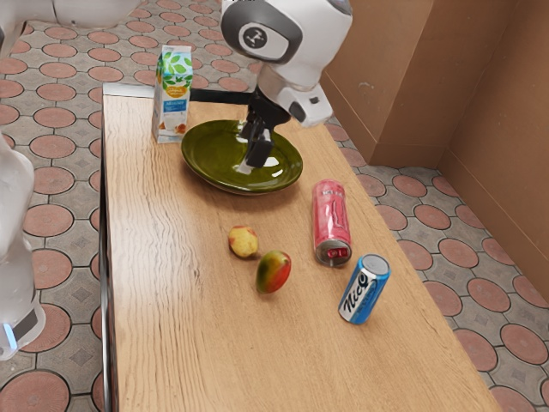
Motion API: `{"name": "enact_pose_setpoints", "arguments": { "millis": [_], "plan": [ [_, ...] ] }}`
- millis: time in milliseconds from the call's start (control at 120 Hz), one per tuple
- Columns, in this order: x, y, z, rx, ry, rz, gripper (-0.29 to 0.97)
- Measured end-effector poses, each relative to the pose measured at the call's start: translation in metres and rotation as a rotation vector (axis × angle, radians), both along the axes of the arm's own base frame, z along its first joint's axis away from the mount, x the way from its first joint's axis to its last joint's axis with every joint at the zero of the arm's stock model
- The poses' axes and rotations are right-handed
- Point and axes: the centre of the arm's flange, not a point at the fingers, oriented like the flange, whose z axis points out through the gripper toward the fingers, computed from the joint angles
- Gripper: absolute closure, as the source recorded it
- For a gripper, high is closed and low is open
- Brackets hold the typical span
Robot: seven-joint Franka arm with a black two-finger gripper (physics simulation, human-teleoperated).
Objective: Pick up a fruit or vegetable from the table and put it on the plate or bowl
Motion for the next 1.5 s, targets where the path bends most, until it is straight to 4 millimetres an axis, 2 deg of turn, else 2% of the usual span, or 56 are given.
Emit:
{"name": "enact_pose_setpoints", "arguments": {
  "millis": [67,167,275,383,450,575,625,742,917,1083,1300,1500],
  "plan": [
    [0.01,0.001,0.003,-0.012,-0.067,-0.009,0.0],
    [0.017,-0.01,0.007,-0.024,-0.136,-0.047,0.0],
    [0.017,-0.017,0.013,-0.032,-0.171,-0.076,0.0],
    [0.02,-0.029,0.024,-0.082,-0.186,-0.175,0.0],
    [0.035,-0.02,0.008,-0.132,-0.139,-0.231,0.0],
    [0.055,-0.01,-0.01,-0.229,-0.082,-0.393,0.0],
    [0.056,-0.013,-0.016,-0.243,-0.058,-0.481,0.0],
    [0.052,-0.033,-0.032,-0.264,0.003,-0.699,0.0],
    [0.004,-0.022,-0.063,-0.3,0.078,-0.883,0.0],
    [-0.006,-0.038,-0.066,-0.328,0.071,-1.021,0.0],
    [-0.041,-0.031,-0.076,-0.321,0.067,-1.03,0.0],
    [-0.056,-0.046,-0.086,-0.353,0.073,-1.079,0.0]
  ]
}}
